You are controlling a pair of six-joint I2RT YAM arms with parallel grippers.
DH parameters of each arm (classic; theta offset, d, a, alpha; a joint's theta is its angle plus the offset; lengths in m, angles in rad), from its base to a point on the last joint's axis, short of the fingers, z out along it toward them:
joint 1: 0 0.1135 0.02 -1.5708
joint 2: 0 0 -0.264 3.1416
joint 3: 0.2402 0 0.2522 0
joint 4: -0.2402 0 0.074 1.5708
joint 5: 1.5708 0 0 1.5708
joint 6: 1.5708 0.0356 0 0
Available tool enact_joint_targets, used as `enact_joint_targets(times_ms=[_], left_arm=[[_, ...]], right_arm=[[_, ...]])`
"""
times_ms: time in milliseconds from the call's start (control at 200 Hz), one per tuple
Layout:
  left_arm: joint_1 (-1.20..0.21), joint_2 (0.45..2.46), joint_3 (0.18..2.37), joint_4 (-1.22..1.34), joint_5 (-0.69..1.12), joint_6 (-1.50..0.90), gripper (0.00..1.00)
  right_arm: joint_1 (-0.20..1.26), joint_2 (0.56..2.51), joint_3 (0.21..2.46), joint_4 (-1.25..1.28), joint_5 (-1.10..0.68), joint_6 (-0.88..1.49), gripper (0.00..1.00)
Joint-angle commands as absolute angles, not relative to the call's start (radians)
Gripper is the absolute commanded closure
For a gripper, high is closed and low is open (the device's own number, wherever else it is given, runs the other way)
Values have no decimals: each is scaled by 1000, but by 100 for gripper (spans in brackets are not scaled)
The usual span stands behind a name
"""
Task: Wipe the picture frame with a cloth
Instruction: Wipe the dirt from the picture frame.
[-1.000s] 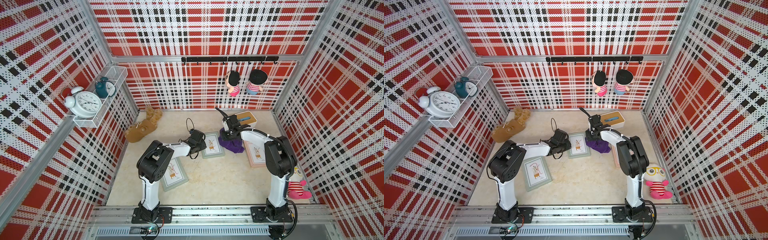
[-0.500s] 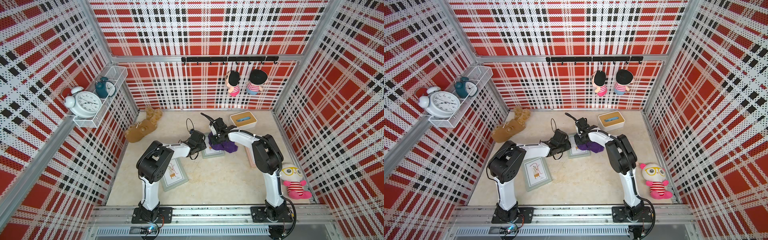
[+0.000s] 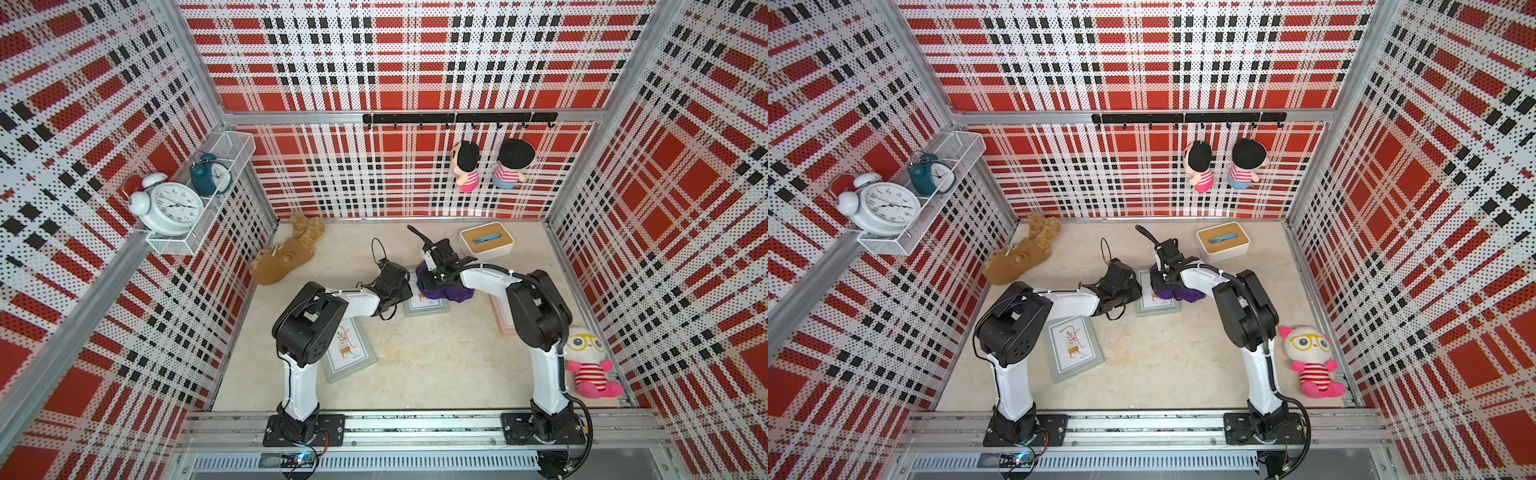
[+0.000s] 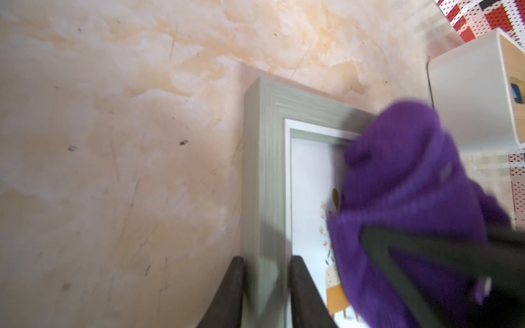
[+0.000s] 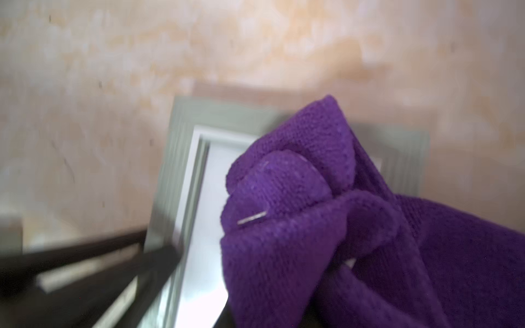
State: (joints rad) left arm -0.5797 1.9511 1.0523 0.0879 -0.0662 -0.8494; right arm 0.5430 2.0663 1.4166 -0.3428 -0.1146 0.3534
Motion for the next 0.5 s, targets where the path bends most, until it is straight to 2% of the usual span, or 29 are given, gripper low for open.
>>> enact_joint_targets(times_ms=[0, 145, 276, 386, 496], left_arm=[[-577, 1995, 1001, -32, -72, -867, 76], [-578, 1994, 998, -28, -71, -876, 76], [-575, 1991, 989, -25, -80, -880, 76], [-572, 1989, 977, -13, -69, -883, 76], [-570, 1989, 977, -12, -69, -892, 75]], right_arm=[[552, 2056, 1291, -453, -102, 384, 100], [548, 2164, 1515, -515, -37, 352, 100], [554, 2290, 1743, -554, -109, 342, 100], [560, 2253, 1626, -455, -213, 338, 100], [559, 2143, 1408, -400, -170, 335, 100]])
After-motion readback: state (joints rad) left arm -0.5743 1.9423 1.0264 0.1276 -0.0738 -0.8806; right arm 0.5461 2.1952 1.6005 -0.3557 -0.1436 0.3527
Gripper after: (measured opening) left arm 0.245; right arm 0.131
